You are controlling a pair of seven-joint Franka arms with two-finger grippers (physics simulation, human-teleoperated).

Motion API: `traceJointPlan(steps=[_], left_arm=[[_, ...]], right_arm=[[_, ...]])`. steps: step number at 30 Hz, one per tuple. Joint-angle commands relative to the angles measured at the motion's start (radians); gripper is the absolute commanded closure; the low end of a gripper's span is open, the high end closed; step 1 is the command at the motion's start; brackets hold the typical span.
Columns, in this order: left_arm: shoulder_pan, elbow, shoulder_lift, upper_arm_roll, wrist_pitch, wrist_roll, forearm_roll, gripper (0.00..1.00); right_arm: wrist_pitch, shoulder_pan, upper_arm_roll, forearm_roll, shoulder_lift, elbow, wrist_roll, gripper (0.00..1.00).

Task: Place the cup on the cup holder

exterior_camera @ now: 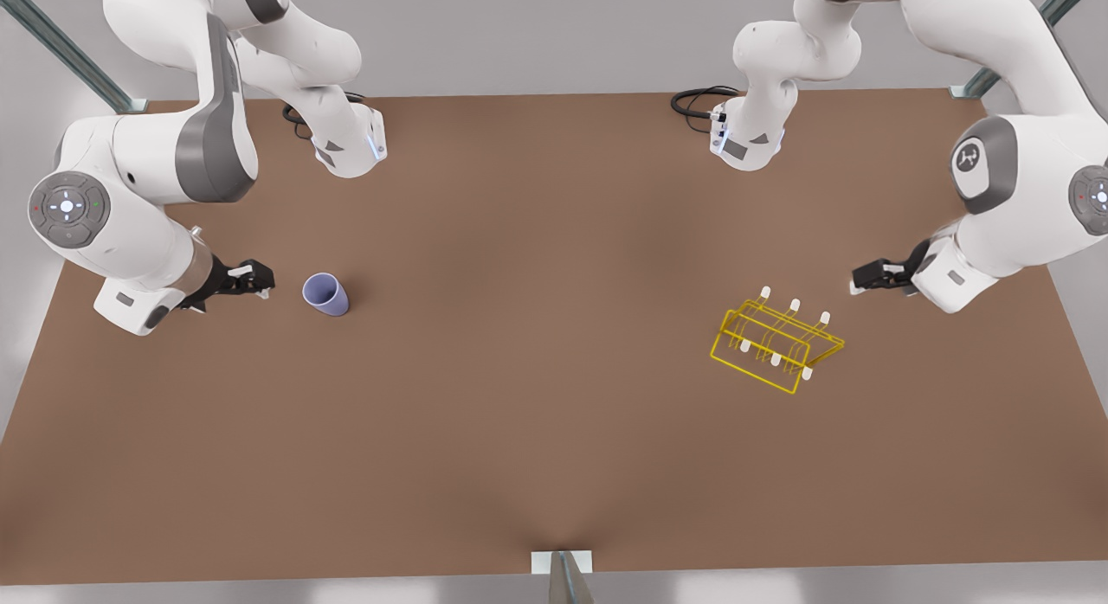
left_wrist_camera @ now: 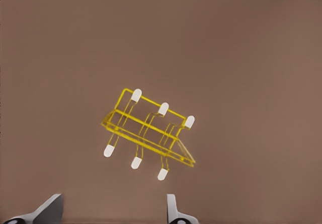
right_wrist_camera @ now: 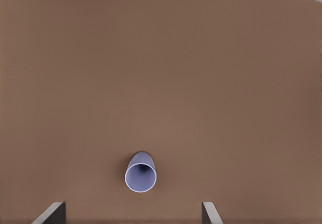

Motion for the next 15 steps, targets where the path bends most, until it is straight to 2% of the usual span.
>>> traceJointPlan(steps=[1, 3, 5, 7, 8, 11, 14, 15], left_arm=[[-0.007, 0.0, 0.002, 0.0, -0.002, 0.01, 0.001, 0.0], [-0.005, 0.0, 0.002, 0.0, -0.002, 0.007, 0.001, 0.0], [-0.005, -0.001, 0.004, 0.0, -0.014, 0.009, 0.001, 0.0], [-0.01, -0.001, 0.002, 0.0, -0.041, 0.007, 0.001, 0.0], [-0.011, -0.001, 0.004, 0.0, -0.058, 0.007, 0.001, 0.0], [-0.011, -0.001, 0.007, 0.0, -0.063, 0.009, 0.001, 0.0], [-0.013, -0.001, 0.011, 0.0, -0.084, 0.01, 0.001, 0.0], [-0.011, -0.001, 0.019, 0.0, -0.098, 0.01, 0.002, 0.0]], right_arm=[[-0.006, 0.003, 0.0, 0.001, -0.003, -0.001, -0.008, 0.0], [-0.007, 0.031, 0.0, -0.005, 0.007, 0.001, -0.011, 0.0], [-0.006, 0.156, 0.005, -0.001, 0.071, -0.055, 0.014, 0.0], [0.005, 0.227, 0.005, 0.021, 0.093, -0.065, 0.184, 0.0], [0.026, 0.224, 0.005, 0.022, 0.088, -0.097, 0.185, 0.0], [0.286, 0.134, 0.005, 0.024, -0.01, -0.429, 0.195, 0.0], [0.356, 0.058, 0.0, 0.029, 0.046, -0.495, 0.173, 0.0], [0.468, 0.035, 0.0, 0.029, 0.047, -0.605, 0.152, 0.0]])
